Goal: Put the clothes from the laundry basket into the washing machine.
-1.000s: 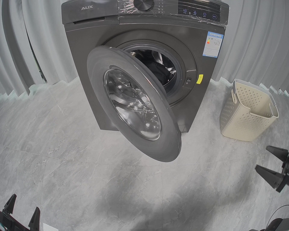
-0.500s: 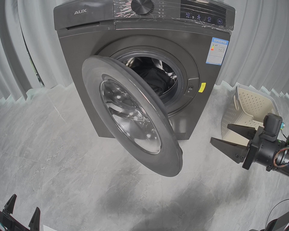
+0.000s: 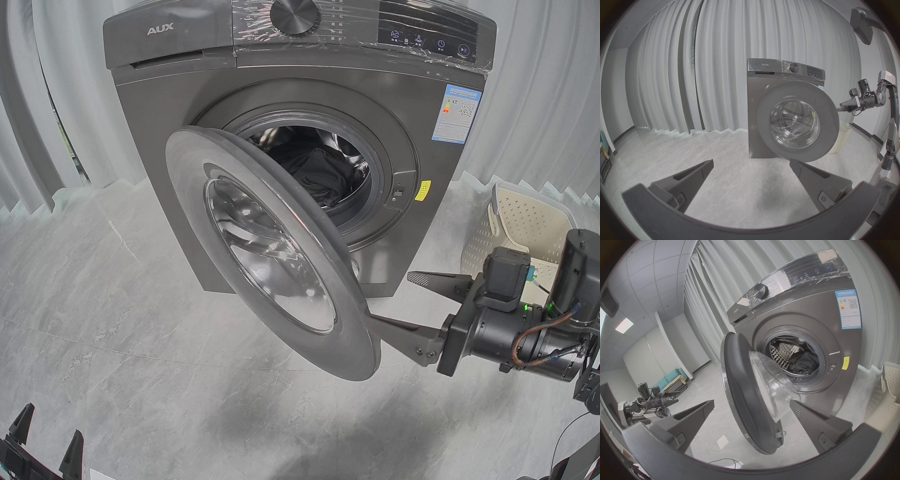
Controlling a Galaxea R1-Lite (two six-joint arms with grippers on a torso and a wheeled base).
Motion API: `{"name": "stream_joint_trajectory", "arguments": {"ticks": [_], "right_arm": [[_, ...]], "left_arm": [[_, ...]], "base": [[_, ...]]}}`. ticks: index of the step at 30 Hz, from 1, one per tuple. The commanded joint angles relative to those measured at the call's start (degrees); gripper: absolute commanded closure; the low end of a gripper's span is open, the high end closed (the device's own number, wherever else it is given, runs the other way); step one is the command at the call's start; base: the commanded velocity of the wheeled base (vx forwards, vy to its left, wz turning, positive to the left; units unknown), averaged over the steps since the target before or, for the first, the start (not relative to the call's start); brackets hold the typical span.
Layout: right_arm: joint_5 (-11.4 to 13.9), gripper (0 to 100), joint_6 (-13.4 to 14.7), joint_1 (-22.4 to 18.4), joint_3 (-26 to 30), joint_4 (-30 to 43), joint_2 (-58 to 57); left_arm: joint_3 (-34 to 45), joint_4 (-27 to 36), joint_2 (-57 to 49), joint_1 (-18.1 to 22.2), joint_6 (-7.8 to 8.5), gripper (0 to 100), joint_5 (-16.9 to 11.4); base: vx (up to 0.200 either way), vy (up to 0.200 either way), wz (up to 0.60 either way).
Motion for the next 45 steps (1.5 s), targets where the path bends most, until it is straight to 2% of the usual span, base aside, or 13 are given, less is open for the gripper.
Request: {"name": "stream_joint_trajectory", "arguments": {"ticks": [1, 7, 10, 12, 16, 20, 24, 32, 35, 39, 43, 44, 45], "right_arm": [[0.0, 0, -0.1, 1.1, -0.5, -0.2, 3.1], [-0.1, 0, -0.2, 0.5, -1.4, -0.2, 5.1], [-0.6, 0, -1.1, -1.1, -3.4, -0.3, 7.7], [-1.1, 0, -1.5, -4.4, -5.0, -0.3, 8.8], [-4.7, 0, -1.9, -10.3, -7.5, -0.2, 9.7], [-4.7, 0, -3.8, -17.4, -7.7, -0.2, 9.8], [-4.4, 0, -4.8, -21.3, -6.9, -0.2, 9.7], [-4.3, 0, -4.8, -20.1, -0.6, -0.3, 7.7], [-4.3, 0, -4.4, -14.5, 1.3, -0.3, 6.8], [-4.6, 0, -2.7, -11.4, -2.1, -1.1, 7.4], [-4.6, 0, 0.6, -10.6, -7.9, -2.4, 9.9], [-4.6, 0, 0.6, -10.6, -7.9, -2.4, 9.9], [-4.6, 0, 1.7, -10.6, -10.7, -2.4, 10.8]], "left_arm": [[0.9, 0.0, -0.3, 0.0, -0.01, 0, -0.1], [0.9, 0.0, -0.3, 0.0, -0.01, 0, 0.0], [0.9, 0.0, -0.3, 0.0, -0.01, 0, 0.0], [0.9, 0.0, -0.3, 0.0, -0.01, 0, -0.1], [0.9, 0.0, -0.3, 0.0, -0.01, 0, 0.0], [0.9, 0.0, -0.3, 0.0, -0.01, 0, 0.0], [0.9, 0.0, -0.3, 0.0, -0.01, 0, -0.1], [0.9, 0.0, -0.3, 0.0, -0.01, 0, -0.1], [0.9, 0.0, -0.3, 0.0, -0.01, 0, -0.1], [0.9, 0.0, -0.3, 0.0, -0.01, 0, -0.1], [0.9, 0.0, -0.3, 0.0, -0.01, 0, -0.1], [0.9, 0.0, -0.3, 0.0, -0.01, 0, -0.1], [0.9, 0.0, -0.3, 0.0, -0.01, 0, -0.1]], "base": [[0.0, 0.0, 0.0], [0.0, 0.0, 0.0], [0.0, 0.0, 0.0], [0.0, 0.0, 0.0], [0.0, 0.0, 0.0], [0.0, 0.0, 0.0], [0.0, 0.0, 0.0], [0.0, 0.0, 0.0], [0.0, 0.0, 0.0], [0.05, 0.0, 0.0], [0.2, 0.0, 0.0], [0.2, 0.0, 0.0], [0.2, 0.0, 0.0]]}}
